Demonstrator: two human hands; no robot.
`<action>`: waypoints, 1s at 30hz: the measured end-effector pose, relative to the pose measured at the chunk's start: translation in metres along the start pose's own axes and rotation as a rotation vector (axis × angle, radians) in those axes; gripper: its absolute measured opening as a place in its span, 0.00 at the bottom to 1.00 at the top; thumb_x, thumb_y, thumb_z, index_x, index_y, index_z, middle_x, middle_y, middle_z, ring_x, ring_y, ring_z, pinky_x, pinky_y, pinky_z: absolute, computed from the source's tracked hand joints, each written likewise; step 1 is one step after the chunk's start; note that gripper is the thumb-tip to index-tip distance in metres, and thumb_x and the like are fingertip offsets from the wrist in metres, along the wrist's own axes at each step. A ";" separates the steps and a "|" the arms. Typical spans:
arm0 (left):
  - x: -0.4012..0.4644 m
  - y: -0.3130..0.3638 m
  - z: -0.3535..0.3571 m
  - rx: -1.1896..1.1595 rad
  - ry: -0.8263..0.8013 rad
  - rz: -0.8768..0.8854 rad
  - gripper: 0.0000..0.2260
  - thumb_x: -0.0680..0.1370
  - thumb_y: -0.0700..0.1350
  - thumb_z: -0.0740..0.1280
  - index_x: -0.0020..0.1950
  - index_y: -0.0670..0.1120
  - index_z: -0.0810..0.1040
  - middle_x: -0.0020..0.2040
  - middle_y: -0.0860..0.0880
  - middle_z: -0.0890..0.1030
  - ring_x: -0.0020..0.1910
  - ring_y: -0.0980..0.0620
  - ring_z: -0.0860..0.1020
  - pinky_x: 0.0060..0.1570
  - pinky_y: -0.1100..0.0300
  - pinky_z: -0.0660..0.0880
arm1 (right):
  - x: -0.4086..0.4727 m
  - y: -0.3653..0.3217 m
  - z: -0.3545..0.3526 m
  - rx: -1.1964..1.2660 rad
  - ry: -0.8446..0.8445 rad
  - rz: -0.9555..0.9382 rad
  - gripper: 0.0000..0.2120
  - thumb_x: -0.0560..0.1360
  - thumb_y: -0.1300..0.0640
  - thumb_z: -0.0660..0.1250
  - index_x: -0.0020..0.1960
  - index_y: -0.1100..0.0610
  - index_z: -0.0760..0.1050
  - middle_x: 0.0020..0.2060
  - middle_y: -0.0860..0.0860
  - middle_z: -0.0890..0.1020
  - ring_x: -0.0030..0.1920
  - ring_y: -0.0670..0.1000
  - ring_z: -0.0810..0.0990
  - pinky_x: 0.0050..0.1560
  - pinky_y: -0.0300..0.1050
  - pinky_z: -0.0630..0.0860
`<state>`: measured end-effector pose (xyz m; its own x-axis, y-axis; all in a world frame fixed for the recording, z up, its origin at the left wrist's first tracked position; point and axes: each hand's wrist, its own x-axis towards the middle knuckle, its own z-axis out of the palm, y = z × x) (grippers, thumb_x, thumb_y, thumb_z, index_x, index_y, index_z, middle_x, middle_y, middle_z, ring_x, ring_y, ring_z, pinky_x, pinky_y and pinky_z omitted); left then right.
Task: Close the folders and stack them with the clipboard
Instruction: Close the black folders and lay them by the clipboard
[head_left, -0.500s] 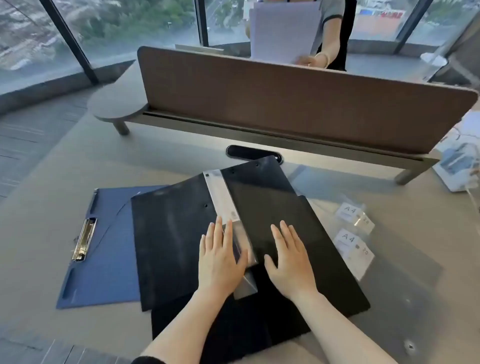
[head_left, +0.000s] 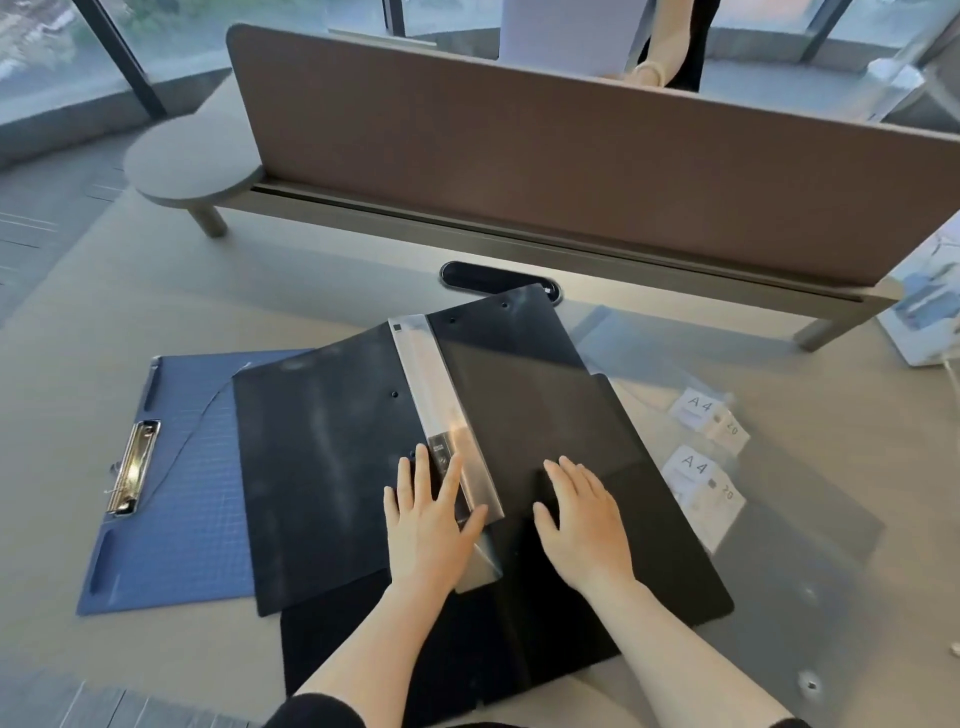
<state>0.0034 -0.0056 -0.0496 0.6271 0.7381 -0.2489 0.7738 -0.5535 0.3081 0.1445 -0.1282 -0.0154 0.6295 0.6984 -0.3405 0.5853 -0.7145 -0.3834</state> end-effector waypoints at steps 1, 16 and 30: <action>0.000 0.000 0.001 0.008 0.003 -0.004 0.32 0.79 0.63 0.59 0.81 0.58 0.53 0.82 0.43 0.50 0.81 0.39 0.48 0.76 0.40 0.51 | 0.004 0.002 -0.004 0.002 0.027 0.014 0.26 0.80 0.48 0.57 0.77 0.50 0.59 0.77 0.49 0.61 0.78 0.51 0.56 0.76 0.49 0.57; 0.004 -0.004 0.002 0.001 0.060 -0.023 0.32 0.76 0.64 0.63 0.78 0.56 0.63 0.80 0.44 0.62 0.79 0.39 0.59 0.74 0.40 0.59 | 0.061 0.020 -0.045 0.015 0.031 0.324 0.28 0.78 0.48 0.60 0.76 0.51 0.58 0.73 0.55 0.67 0.72 0.60 0.65 0.68 0.59 0.70; 0.000 -0.006 -0.010 -0.141 0.076 -0.127 0.39 0.78 0.65 0.60 0.81 0.47 0.52 0.82 0.48 0.54 0.80 0.48 0.55 0.78 0.50 0.53 | 0.079 0.021 -0.067 0.334 0.142 0.445 0.24 0.78 0.50 0.62 0.71 0.56 0.68 0.65 0.54 0.76 0.63 0.57 0.75 0.58 0.52 0.74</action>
<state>-0.0022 0.0012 -0.0422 0.5125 0.8285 -0.2258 0.8227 -0.3984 0.4054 0.2406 -0.0907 0.0070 0.8543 0.3045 -0.4212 0.0694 -0.8700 -0.4881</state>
